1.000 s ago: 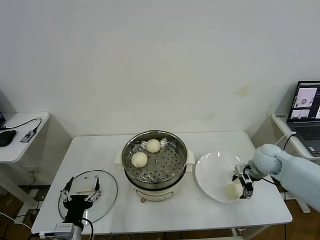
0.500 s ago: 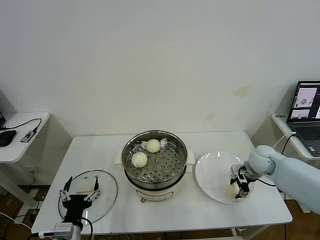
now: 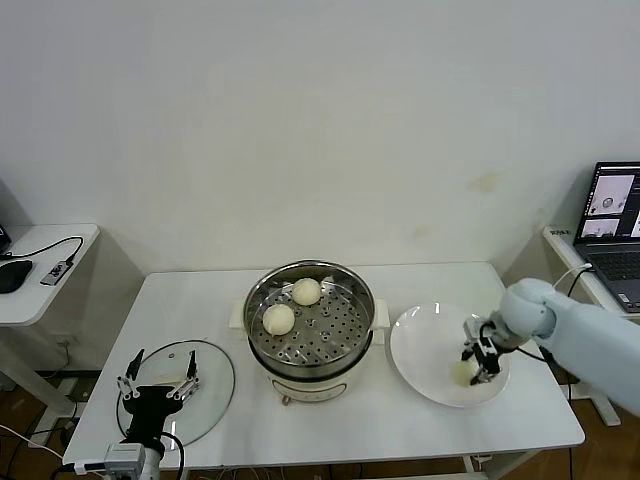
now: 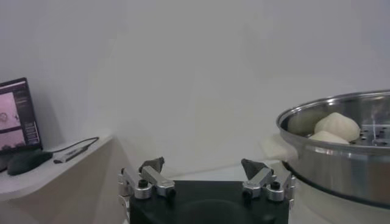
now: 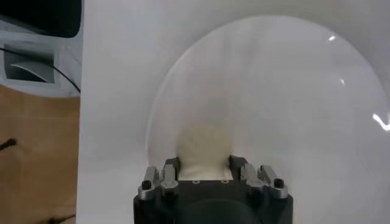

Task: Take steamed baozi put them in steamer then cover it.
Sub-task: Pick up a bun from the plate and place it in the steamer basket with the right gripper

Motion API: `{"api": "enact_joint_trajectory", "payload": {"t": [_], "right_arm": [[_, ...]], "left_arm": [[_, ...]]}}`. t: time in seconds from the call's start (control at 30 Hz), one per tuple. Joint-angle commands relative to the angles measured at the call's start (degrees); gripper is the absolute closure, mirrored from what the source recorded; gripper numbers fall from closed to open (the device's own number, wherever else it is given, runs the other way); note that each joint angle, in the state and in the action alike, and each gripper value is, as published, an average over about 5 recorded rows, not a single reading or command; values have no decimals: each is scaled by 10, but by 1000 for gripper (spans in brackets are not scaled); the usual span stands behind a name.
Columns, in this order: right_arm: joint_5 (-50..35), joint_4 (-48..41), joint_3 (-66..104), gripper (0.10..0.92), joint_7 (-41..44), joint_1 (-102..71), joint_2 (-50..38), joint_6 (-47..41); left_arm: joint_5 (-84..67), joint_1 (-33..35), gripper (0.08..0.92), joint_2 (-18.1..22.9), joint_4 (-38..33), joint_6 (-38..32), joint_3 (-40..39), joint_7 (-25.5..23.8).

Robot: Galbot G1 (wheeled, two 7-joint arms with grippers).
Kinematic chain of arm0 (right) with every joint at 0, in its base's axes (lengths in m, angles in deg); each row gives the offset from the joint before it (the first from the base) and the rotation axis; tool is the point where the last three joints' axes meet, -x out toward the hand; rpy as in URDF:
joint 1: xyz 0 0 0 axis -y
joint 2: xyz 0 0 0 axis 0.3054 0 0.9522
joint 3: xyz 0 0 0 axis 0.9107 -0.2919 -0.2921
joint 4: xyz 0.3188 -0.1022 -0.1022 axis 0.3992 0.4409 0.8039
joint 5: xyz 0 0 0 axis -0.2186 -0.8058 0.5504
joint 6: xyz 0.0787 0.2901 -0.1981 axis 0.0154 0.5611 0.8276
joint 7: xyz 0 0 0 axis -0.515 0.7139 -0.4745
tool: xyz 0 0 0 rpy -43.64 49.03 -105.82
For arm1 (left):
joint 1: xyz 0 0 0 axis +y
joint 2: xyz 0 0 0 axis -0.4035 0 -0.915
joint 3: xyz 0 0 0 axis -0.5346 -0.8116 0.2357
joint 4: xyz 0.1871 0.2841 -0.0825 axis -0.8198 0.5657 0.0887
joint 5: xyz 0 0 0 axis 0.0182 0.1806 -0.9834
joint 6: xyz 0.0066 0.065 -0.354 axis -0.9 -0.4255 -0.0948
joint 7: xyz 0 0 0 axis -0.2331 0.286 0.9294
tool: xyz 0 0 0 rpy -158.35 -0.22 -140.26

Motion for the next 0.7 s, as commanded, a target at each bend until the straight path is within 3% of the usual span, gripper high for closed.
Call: {"api": "enact_joint_trajectory", "payload": {"t": [0.03,0.27,0.53,0.7], "right_arm": [[-74,7,-63,500,7,198,0,1],[-155,18,-151,499,-9,365,74,6],[-228,30,-181,499,-51,385,198,38],[-231,17,-218,499,-81,363,275,92]], "left_arm": [[-6,0,177,-5,5,0,0,-1],[-26,-1,177,-16,7,2,3,-5],[-30,-2,177,-11,7,3,0,-7],[-30,1,177,-10,6,2,5,-6]]}}
